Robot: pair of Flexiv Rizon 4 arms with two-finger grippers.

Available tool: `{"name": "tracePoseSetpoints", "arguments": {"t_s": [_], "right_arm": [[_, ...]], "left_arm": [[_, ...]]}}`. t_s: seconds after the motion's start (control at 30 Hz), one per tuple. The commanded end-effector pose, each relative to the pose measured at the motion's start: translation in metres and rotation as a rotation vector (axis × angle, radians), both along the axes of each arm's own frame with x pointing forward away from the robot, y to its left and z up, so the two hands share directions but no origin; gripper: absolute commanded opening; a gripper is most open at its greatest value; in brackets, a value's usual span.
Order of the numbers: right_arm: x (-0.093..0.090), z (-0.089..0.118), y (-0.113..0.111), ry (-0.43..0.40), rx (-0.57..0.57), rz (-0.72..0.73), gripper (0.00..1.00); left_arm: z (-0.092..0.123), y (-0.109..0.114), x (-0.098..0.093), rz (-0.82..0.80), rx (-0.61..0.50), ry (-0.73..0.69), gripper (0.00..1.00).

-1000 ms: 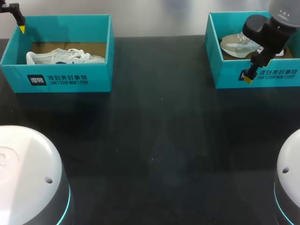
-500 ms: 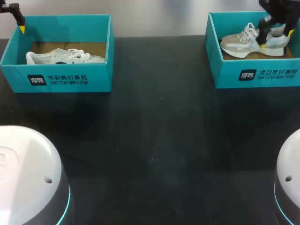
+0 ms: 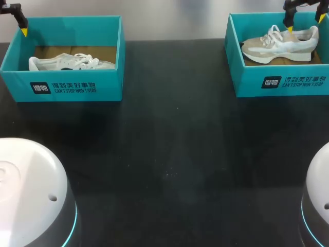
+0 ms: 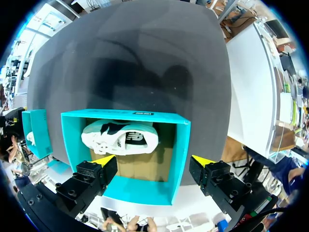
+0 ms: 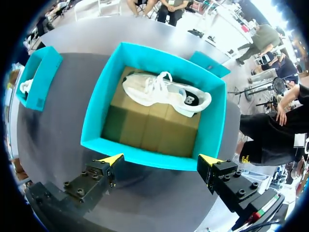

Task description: Take the shoe out of the shoebox, open the shoe tongue, remove and reinsert the insole, then place the shoe into the shoebox

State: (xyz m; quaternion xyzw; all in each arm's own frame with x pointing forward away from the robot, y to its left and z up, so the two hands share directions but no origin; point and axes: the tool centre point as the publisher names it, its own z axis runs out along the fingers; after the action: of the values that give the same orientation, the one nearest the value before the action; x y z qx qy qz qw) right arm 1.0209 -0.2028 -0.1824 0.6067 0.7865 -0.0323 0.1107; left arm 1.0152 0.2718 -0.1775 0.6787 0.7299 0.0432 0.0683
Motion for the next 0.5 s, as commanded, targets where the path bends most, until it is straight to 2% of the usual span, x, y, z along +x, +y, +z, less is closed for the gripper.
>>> {"name": "tracePoseSetpoints", "arguments": {"t_s": [0.03,0.23,0.5], "right_arm": [[0.031,-0.012,-0.014,0.093,-0.002,-0.032,1.00],[0.051,-0.024,-0.033,0.115,-0.003,-0.067,1.00],[0.076,-0.030,-0.053,0.116,-0.011,-0.095,1.00]], "left_arm": [[0.001,0.000,-0.002,0.000,0.002,-0.002,1.00],[0.001,0.000,-0.002,0.000,0.002,-0.002,1.00],[0.001,0.000,-0.002,0.000,0.002,-0.002,1.00]]}}
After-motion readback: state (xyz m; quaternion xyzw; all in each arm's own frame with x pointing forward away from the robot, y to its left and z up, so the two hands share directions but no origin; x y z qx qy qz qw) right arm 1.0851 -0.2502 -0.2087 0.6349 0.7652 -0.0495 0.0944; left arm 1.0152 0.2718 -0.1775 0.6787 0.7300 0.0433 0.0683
